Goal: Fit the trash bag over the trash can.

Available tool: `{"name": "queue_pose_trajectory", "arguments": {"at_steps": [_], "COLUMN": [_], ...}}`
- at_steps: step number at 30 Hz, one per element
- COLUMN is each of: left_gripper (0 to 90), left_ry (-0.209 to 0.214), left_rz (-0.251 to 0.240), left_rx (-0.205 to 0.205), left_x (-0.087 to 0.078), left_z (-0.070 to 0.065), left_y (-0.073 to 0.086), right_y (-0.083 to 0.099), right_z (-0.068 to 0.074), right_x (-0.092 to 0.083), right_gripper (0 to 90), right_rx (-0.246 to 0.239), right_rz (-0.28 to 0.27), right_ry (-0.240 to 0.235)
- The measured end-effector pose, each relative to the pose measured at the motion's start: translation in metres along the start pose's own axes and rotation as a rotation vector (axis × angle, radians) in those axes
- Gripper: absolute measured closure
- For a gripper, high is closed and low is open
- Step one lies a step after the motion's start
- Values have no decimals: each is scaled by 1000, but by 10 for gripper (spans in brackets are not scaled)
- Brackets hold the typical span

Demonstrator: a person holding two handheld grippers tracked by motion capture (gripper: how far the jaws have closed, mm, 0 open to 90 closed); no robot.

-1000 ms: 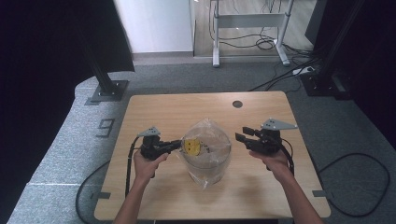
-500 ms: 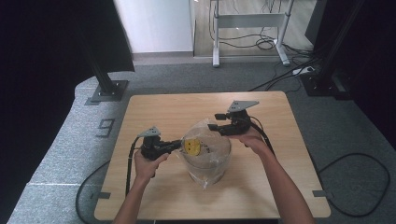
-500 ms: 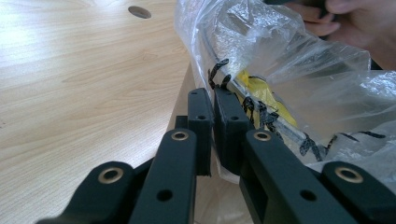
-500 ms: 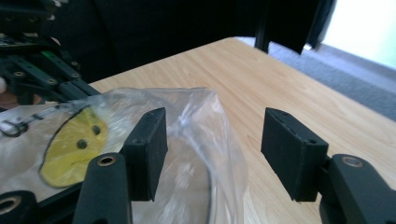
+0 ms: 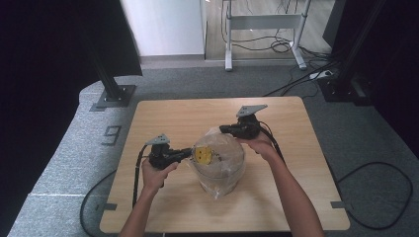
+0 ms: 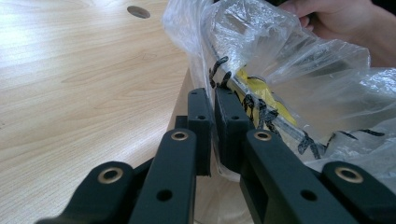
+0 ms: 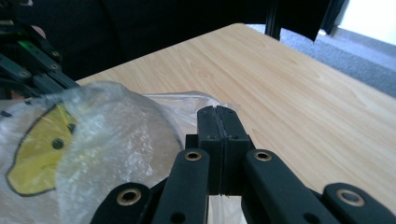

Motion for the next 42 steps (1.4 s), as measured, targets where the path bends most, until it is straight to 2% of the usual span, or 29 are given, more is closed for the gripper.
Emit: {"name": "queue_pose_trajectory", "arguments": {"at_steps": [4,5,8,13,14,15,19,20,28,30,34,36,38,40,42], "left_gripper": [854,854,854,854,854,854,853,853,849,846,845,844,844,843,843], "left_ry": [-6,-7,-9,-8,-10,-10,-13,-13,-13,-12,-14,-15,-17,-16,-17], "left_rz": [7,9,14,16,18,18,21,23,22,21,21,20,19,16,16], "left_rx": [5,5,11,8,8,8,7,7,5,4,6,6,6,5,5], "left_x": [0,0,0,1,2,2,2,2,3,3,3,2,2,2,2], "left_z": [1,1,1,1,1,1,1,2,2,2,2,2,2,3,2], "left_y": [-2,-3,-4,-3,-2,-2,-2,-1,0,0,0,0,1,1,1], "right_y": [-1,0,7,24,35,38,47,53,65,61,47,41,33,27,23], "right_z": [-5,-8,-13,-16,-15,-15,-13,-12,-8,-11,-25,-33,-35,-32,-24], "right_x": [-2,-2,-1,4,10,12,17,20,26,23,4,-8,-23,-38,-51], "right_gripper": [888,888,889,889,890,890,890,890,889,859,643,611,583,580,576], "right_rx": [35,47,35,18,20,17,18,14,15,38,86,107,115,124,109], "right_rz": [-73,-80,-73,-38,4,14,28,49,108,88,19,-8,-69,-101,-114], "right_ry": [-54,-60,-69,-60,-60,-59,-56,-60,-60,-41,76,145,185,195,189]}}
Point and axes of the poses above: each handheld gripper's, and its own axes: x roughly forward along the jaws, y roughly out of its underside, z roughly to its left, the point moved 10 cm from there along x, roughly forward along the jaws, and after that the axes turned 4 degrees about -x, right-handed, at the moved point
